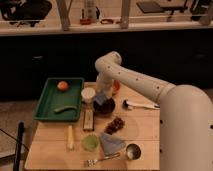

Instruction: Wipe purple bowl with sponge

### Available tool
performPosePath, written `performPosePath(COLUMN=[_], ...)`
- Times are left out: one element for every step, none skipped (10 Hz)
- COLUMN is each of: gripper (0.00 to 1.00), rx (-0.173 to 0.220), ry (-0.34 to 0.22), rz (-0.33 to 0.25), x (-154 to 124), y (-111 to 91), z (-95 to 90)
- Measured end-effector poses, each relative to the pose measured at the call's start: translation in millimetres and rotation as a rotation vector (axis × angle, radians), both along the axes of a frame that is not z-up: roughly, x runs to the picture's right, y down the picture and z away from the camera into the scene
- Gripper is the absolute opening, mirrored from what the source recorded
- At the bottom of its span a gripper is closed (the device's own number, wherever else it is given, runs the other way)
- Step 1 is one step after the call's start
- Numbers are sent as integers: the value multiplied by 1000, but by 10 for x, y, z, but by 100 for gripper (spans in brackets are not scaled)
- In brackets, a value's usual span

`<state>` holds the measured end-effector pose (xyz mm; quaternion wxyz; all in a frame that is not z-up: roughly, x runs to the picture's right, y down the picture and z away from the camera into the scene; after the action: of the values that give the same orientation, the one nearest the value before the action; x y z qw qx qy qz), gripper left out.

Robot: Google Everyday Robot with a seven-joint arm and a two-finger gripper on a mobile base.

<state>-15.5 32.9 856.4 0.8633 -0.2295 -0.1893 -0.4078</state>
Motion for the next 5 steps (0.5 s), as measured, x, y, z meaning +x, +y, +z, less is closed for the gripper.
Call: performPosePath(gripper=[0,0,0,0,0], rx=[-4,-8,-19,-34,-49], ry=[-16,-29,-37,-48,-50], rz=[-34,-66,-96,-137,-165], x=[-79,-94,-93,-129,-126], y=[76,165,279,438,562], z=[-56,-112,-178,-248,-289])
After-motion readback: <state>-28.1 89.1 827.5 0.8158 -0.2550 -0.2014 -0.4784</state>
